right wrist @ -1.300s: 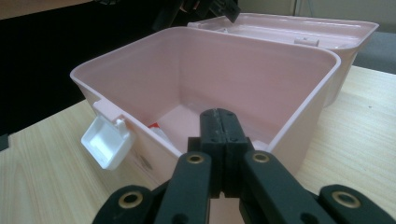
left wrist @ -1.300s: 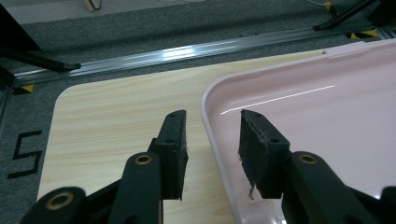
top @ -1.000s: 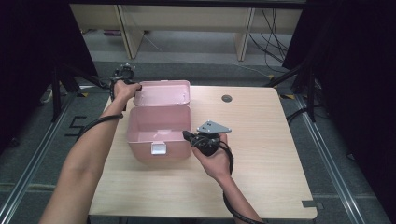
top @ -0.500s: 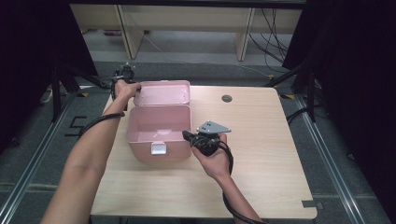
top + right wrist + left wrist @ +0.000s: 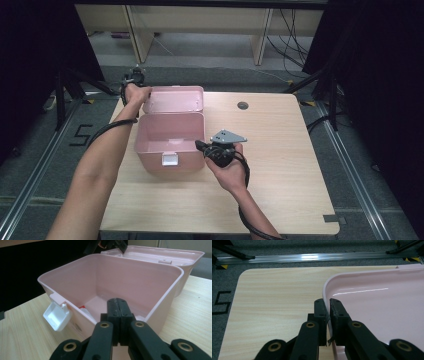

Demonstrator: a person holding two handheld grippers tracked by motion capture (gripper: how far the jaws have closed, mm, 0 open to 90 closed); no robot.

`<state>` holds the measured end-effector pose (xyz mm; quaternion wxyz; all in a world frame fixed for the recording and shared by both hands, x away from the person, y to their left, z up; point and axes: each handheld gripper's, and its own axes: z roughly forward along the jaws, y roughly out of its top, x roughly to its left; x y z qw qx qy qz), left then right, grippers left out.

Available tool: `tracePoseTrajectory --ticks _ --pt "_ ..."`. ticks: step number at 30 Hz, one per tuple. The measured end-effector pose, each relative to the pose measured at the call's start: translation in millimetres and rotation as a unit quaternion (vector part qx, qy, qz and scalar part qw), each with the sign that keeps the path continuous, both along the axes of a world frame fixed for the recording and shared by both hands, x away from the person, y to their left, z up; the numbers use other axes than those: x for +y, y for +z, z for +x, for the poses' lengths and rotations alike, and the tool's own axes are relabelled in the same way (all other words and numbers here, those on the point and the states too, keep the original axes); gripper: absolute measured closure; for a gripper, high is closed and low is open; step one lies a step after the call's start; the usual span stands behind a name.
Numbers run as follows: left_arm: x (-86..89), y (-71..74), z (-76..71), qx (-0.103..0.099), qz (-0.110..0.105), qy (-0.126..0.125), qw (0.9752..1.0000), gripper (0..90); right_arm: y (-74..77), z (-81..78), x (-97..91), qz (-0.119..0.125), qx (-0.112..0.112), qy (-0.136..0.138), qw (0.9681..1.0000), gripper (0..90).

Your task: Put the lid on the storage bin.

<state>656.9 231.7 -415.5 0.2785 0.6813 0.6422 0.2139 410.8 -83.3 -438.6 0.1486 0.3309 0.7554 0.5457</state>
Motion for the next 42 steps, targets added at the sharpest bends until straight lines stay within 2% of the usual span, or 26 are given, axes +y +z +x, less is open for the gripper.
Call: tracePoseTrajectory --ticks 4,5,6,8,16,19,22,24,27,29,30,33,35,37,40,42 --pt "-1.1 3.1 -0.7 0.003 -0.014 0.017 0.9997 85.6 -0.3 0.2 0.3 -0.003 -0.001 -0.002 1.0000 90.0" --pt "-0.7 4.0 -0.9 0.003 -0.019 0.022 0.9996 86.0 0.7 -0.5 -0.5 -0.013 0.002 -0.005 0.9999 90.0" --pt "-1.3 5.2 -1.7 0.007 -0.025 0.034 0.9991 86.3 -0.5 0.5 0.9 -0.003 0.000 0.001 1.0000 90.0" --pt "-1.0 7.0 -2.1 0.008 -0.032 0.041 0.9986 86.9 -1.1 0.9 1.3 -0.002 -0.002 0.001 1.0000 90.0" --pt "0.3 8.0 -3.1 0.007 -0.030 0.039 0.9987 87.4 -1.0 0.7 1.5 -0.004 0.000 -0.001 1.0000 90.0" --pt "-0.3 10.2 -3.7 0.000 -0.032 0.035 0.9989 87.5 -0.9 -0.2 1.8 -0.003 0.005 -0.004 1.0000 90.0" --pt "-1.4 14.0 -4.5 -0.006 -0.032 0.029 0.9990 87.7 -1.0 0.2 1.1 -0.017 -0.002 -0.002 0.9999 90.0" --pt "-2.9 16.5 -5.1 -0.009 -0.031 0.026 0.9991 87.8 -2.4 0.4 3.3 -0.008 -0.002 0.001 1.0000 90.0" --pt "-5.9 19.5 -5.9 -0.019 -0.038 0.028 0.9987 87.8 -2.4 0.4 2.9 -0.019 -0.003 0.000 0.9998 90.0" --pt "-7.1 22.3 -6.6 -0.023 -0.042 0.026 0.9985 88.0 -3.8 0.9 4.7 -0.012 -0.003 0.003 0.9999 90.0" --pt "-7.8 23.3 -6.8 -0.026 -0.043 0.025 0.9984 88.0 -3.5 -0.5 5.2 -0.014 0.005 -0.005 0.9999 90.0" --pt "-9.4 25.8 -7.7 -0.029 -0.041 0.023 0.9985 88.1 -4.5 1.1 5.8 -0.020 -0.008 0.003 0.9998 90.0" --pt "-8.9 26.3 -8.2 -0.030 -0.040 0.022 0.9985 88.0 -4.4 -0.2 6.5 -0.018 0.002 -0.002 0.9998 90.0" --pt "-7.9 26.3 -8.7 -0.028 -0.039 0.023 0.9986 88.1 -4.4 0.0 6.1 -0.020 -0.001 -0.001 0.9998 90.0" --pt "-6.1 23.9 -9.0 -0.036 -0.037 0.025 0.9983 88.0 -4.8 -0.2 6.1 -0.008 -0.013 -0.001 0.9999 90.0" --pt "-4.7 21.8 -9.1 -0.036 -0.036 0.029 0.9982 88.0 -4.0 -2.6 4.9 -0.010 -0.019 -0.011 0.9997 90.0"
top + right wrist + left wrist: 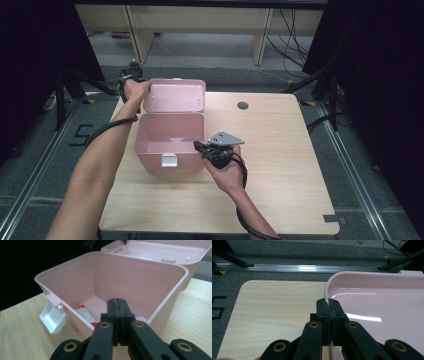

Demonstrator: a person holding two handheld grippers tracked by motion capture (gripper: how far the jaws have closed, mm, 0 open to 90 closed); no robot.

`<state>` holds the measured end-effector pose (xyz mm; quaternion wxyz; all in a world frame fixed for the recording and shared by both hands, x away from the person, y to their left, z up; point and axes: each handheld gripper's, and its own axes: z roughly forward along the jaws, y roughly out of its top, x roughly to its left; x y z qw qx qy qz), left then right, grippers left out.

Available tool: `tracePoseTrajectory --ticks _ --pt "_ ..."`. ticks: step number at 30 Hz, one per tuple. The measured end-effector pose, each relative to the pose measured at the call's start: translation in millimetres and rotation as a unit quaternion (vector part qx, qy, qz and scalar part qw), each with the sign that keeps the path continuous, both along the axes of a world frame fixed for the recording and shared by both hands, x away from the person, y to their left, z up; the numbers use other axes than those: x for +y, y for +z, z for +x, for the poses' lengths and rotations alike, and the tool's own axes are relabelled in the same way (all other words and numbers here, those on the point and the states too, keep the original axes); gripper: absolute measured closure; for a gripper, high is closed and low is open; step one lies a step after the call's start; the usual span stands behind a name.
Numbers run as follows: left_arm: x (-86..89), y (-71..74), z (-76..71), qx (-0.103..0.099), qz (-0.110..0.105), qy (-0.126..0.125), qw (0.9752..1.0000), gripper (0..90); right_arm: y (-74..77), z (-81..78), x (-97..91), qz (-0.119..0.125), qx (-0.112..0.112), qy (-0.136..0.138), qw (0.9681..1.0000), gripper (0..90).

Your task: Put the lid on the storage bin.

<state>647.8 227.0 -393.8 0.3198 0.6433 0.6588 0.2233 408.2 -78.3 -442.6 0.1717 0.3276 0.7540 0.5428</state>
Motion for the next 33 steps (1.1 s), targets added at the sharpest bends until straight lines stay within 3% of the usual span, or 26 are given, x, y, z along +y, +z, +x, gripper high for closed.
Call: tracePoseTrajectory --ticks 1,3,5,9,14,15,17,18,19,21,23,26,28,33 --pt "0.9 -1.1 0.2 0.000 0.000 0.001 1.0000 88.0 0.7 -1.9 -1.0 0.000 0.002 -0.002 1.0000 90.0" --pt "2.5 -3.3 0.2 0.000 0.003 0.003 1.0000 88.0 1.2 -3.5 -1.5 0.003 -0.017 0.002 0.9999 90.0" --pt "2.9 -4.4 0.0 -0.001 0.000 0.006 1.0000 88.1 3.4 -8.2 -2.4 -0.009 -0.018 -0.005 0.9998 90.0" --pt "2.1 -3.5 -0.8 -0.007 -0.002 0.008 0.9999 88.1 2.5 -11.0 -2.6 -0.008 -0.030 -0.009 0.9995 90.0" --pt "0.9 -4.0 -1.3 -0.009 -0.001 0.012 0.9999 88.2 5.6 -19.3 0.1 -0.003 -0.021 -0.009 0.9997 90.0" --pt "0.8 -3.8 -1.5 -0.010 -0.002 0.012 0.9999 88.2 4.0 -17.5 0.7 -0.003 -0.031 -0.002 0.9995 90.0" --pt "0.9 -2.7 -1.9 -0.012 -0.003 0.011 0.9999 88.2 1.4 -16.9 -0.9 -0.013 -0.036 -0.016 0.9991 90.0" --pt "0.7 -2.2 -2.1 -0.013 -0.002 0.010 0.9999 88.2 0.7 -17.4 -0.3 -0.003 -0.024 -0.021 0.9995 90.0" --pt "0.8 -1.8 -2.4 -0.015 -0.003 0.008 0.9998 88.2 -0.7 -15.8 0.3 0.002 -0.031 -0.016 0.9994 90.0" --pt "0.1 -1.2 -2.9 -0.021 -0.004 0.008 0.9997 88.2 -2.6 -15.4 0.6 0.000 -0.039 -0.025 0.9989 90.0" --pt "-0.2 -0.7 -3.1 -0.032 -0.004 0.001 0.9995 88.2 -3.3 -14.7 0.1 -0.004 -0.032 -0.022 0.9992 90.0" --pt "-0.7 3.1 -5.3 -0.036 -0.004 -0.006 0.9993 88.2 -5.3 -11.2 2.3 -0.008 -0.051 -0.026 0.9983 90.0" --pt "-0.6 5.4 -6.7 -0.043 -0.006 -0.011 0.9990 88.2 -7.0 -9.3 4.5 -0.001 -0.043 -0.021 0.9988 90.0" --pt "-0.6 8.4 -10.6 -0.059 -0.009 -0.016 0.9981 88.2 -9.0 -5.3 10.4 -0.011 -0.048 -0.026 0.9984 90.0"
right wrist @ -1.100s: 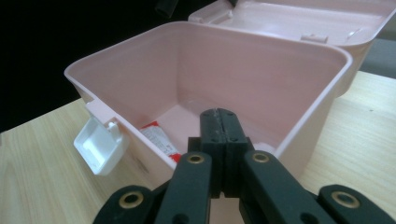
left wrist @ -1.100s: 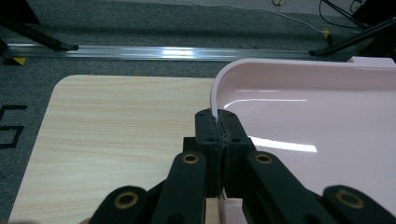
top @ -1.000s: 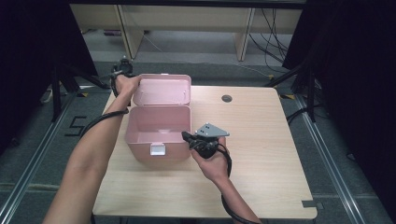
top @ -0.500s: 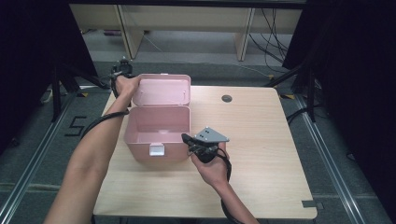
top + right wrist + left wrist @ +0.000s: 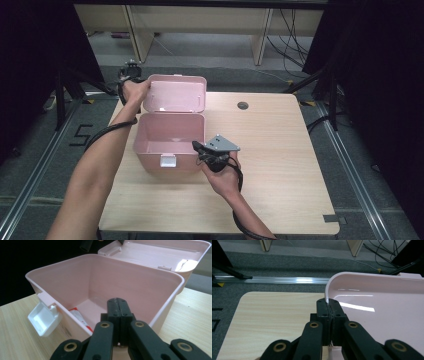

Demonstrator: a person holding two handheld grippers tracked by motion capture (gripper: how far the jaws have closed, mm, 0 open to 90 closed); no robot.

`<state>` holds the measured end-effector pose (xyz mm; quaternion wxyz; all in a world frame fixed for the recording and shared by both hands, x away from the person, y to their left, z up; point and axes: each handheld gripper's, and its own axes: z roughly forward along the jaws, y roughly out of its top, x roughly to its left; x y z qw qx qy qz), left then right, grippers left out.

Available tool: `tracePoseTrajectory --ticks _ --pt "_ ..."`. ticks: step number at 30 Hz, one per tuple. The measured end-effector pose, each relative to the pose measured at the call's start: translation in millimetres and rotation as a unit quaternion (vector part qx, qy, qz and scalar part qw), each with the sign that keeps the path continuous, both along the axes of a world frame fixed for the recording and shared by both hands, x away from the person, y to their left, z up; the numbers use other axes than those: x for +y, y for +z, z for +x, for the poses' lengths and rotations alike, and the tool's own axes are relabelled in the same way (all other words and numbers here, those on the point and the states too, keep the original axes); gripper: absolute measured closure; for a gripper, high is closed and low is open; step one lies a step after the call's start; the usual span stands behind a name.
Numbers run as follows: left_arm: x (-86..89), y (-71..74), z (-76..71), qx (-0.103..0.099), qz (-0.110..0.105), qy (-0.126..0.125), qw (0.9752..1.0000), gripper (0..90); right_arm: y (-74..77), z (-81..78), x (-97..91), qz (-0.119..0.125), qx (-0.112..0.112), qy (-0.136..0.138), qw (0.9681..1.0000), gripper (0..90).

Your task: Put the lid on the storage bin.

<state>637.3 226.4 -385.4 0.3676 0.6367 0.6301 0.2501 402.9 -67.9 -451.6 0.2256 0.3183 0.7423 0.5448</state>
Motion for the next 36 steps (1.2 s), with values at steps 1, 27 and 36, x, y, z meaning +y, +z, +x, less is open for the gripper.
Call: tracePoseTrajectory --ticks 1,27,36 --pt "0.5 0.7 -1.0 -0.002 0.000 -0.004 1.0000 88.1 -0.5 -0.5 1.6 0.005 0.013 0.000 0.9999 90.0" --pt "7.2 15.5 -21.4 -0.060 -0.004 -0.023 0.9979 87.4 -3.1 8.8 10.4 -0.007 0.014 -0.008 0.9998 90.0" --pt "10.5 27.0 -32.7 -0.080 -0.006 -0.032 0.9963 87.5 -2.6 13.3 11.7 -0.016 -0.002 -0.004 0.9999 90.0"
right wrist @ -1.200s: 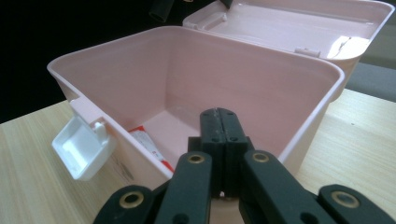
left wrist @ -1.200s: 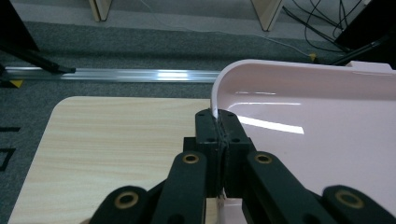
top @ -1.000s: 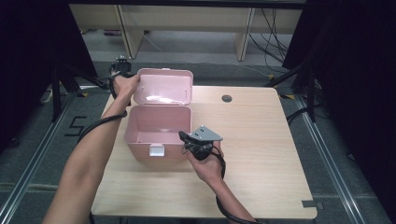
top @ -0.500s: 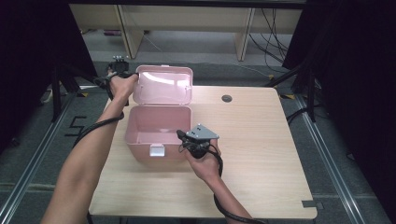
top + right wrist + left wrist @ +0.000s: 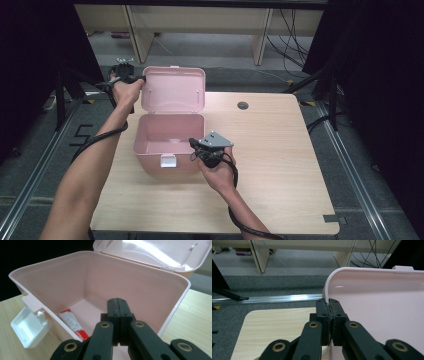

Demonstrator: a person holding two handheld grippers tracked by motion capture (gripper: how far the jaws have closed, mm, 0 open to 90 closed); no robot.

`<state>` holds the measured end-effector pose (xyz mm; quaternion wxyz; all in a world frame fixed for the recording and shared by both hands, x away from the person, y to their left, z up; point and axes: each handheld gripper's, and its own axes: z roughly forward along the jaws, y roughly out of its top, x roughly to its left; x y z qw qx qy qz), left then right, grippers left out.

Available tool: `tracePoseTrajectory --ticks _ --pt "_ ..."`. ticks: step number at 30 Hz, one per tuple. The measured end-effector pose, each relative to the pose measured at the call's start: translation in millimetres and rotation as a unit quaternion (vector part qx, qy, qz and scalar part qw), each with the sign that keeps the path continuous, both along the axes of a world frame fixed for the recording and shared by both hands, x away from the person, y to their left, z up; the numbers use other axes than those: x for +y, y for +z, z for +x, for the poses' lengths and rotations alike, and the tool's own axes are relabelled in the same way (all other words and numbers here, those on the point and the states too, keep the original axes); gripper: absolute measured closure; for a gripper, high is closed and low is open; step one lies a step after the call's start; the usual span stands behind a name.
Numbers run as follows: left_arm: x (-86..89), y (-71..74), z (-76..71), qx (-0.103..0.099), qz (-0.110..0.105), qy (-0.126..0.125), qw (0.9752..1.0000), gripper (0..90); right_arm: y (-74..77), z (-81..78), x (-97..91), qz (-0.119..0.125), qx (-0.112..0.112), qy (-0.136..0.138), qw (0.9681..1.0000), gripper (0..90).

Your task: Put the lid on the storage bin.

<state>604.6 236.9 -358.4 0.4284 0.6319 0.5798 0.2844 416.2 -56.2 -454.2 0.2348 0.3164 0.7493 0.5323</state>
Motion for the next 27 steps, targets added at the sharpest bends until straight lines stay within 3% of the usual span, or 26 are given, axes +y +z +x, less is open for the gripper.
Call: tracePoseTrajectory --ticks 8,12,24,27 --pt "1.7 12.3 -14.8 -0.020 0.001 -0.011 0.9997 87.7 1.5 -0.1 -0.4 -0.007 0.009 0.000 0.9999 90.0" --pt "2.8 17.0 -23.1 -0.030 0.004 -0.018 0.9994 87.8 1.0 -1.3 1.3 0.004 0.021 -0.005 0.9998 90.0" --pt "5.3 24.5 -48.0 -0.061 0.009 -0.028 0.9977 88.2 1.3 0.9 1.9 -0.002 0.013 0.003 0.9999 90.0" --pt "6.0 25.4 -53.2 -0.066 0.008 -0.030 0.9973 88.3 1.5 0.2 2.6 0.003 0.020 -0.001 0.9998 90.0"
